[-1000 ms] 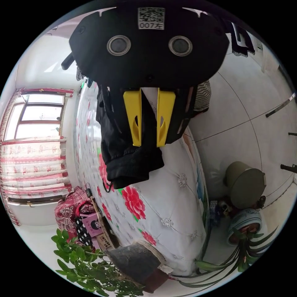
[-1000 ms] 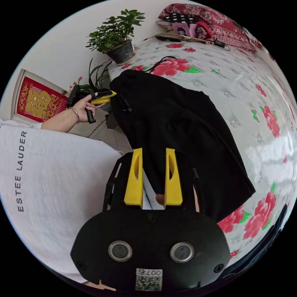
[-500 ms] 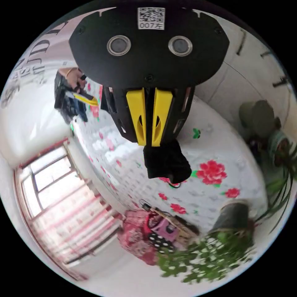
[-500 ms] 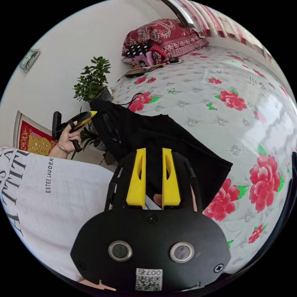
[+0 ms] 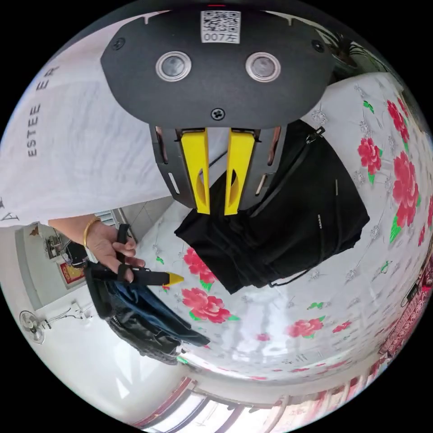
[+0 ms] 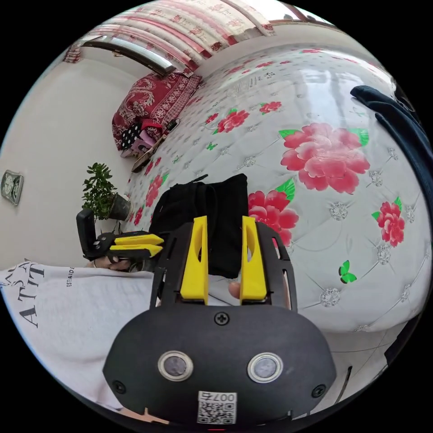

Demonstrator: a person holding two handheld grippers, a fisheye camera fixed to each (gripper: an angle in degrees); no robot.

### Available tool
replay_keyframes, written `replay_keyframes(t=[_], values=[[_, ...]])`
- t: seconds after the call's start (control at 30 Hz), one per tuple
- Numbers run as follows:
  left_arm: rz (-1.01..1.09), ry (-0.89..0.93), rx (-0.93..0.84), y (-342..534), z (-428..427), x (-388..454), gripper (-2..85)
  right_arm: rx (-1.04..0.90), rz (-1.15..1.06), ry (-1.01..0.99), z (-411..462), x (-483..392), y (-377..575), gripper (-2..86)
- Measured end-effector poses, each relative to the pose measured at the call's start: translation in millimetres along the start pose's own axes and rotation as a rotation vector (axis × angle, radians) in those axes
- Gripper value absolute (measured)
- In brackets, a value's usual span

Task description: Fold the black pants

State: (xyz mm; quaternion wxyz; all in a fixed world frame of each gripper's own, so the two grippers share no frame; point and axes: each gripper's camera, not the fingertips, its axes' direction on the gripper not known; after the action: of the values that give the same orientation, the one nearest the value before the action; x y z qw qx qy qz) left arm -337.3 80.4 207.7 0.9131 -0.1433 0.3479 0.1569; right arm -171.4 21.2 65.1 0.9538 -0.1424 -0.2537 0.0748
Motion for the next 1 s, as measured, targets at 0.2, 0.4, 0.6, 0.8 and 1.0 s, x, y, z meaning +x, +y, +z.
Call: replay_keyframes(t=[0.2,0.4,0.6,0.8,1.0], values=[[-0.381,-0.055,0.19,29,-55,-99,12.5,-0.083,0.084,-0.027,22,46,2,10.9],[-0.543,0.084,0.03,13,-13,-164,16.5,-0.211,0.058,-0.011,66,55,-18,10.7],[-0.417,-0.008,-0.135,-42,28,-152,13.3,-0.319,0.02,0.052,102,43,-42,8.5],[-0.402,0.01,-0.102,-75,12,-182,8.0,-0.381,0.048,-0.044,128,39,-75,5.3],[-0.402,-0.12,-0.092,-131,-23,-256,7.9,-0.369,0.08,-0.154,191,-5,-168,3.7]])
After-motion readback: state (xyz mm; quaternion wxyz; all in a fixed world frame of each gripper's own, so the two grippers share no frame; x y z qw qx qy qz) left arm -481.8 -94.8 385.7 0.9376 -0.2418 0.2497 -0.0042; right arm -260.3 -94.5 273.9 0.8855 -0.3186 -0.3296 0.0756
